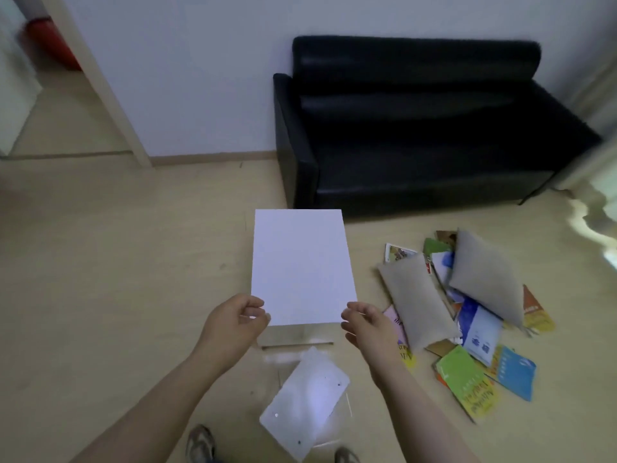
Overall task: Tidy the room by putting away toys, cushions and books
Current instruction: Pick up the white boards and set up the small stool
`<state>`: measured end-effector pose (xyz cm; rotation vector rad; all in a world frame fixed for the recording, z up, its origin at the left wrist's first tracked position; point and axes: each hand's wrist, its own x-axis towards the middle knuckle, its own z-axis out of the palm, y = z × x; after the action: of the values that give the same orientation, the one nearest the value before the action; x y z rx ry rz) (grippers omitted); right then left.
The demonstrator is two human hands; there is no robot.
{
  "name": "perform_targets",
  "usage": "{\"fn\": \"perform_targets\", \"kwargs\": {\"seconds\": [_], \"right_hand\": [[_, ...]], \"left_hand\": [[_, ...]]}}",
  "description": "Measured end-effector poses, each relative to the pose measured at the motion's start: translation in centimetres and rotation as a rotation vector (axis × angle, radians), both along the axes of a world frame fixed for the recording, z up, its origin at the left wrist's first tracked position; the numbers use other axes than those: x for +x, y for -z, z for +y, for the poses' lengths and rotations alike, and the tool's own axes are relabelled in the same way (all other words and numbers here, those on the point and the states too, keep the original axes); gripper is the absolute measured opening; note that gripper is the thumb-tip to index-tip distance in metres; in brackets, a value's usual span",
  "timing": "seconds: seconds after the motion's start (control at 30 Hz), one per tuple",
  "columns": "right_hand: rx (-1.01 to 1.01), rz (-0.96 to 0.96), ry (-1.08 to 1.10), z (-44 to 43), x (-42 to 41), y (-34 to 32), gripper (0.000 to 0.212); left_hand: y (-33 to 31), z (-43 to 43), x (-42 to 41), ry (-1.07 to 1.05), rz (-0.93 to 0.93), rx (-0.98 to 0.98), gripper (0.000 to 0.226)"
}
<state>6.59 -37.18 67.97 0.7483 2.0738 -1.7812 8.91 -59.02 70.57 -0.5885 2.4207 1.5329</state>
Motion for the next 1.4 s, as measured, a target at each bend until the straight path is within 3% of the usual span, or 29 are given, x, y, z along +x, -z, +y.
{"fn": "perform_targets", "kwargs": {"seconds": [0.27, 0.47, 0.73, 1.1, 1.4], "right_hand": [[-0.010, -0.030, 0.185, -13.3, 0.1, -1.1, 0.020], [0.007, -0.019, 0.231, -17.3, -1.7, -2.0, 0.017], [0.016, -0.008, 0.335, -19.2, -6.7, -0.8, 0.016], [-0.021, 0.082, 0.459, -18.6, -22.0, -0.3, 0.017], [0.015, 0.047, 0.707, -16.5, -23.9, -0.6, 0.018]], "left_hand": [[-1.6, -13.2, -5.0, 0.233, 0.001, -0.035, 0.012], [-1.1, -17.1, -8.4, 0.295, 0.015, 0.011, 0.014], [-0.9, -19.2, -15.1, 0.452, 0.019, -0.010, 0.019], [-3.0, -17.9, -32.3, 0.545, 0.134, -0.097, 0.014], [-2.2, -13.8, -40.0, 0.816, 0.081, -0.112, 0.020]]}}
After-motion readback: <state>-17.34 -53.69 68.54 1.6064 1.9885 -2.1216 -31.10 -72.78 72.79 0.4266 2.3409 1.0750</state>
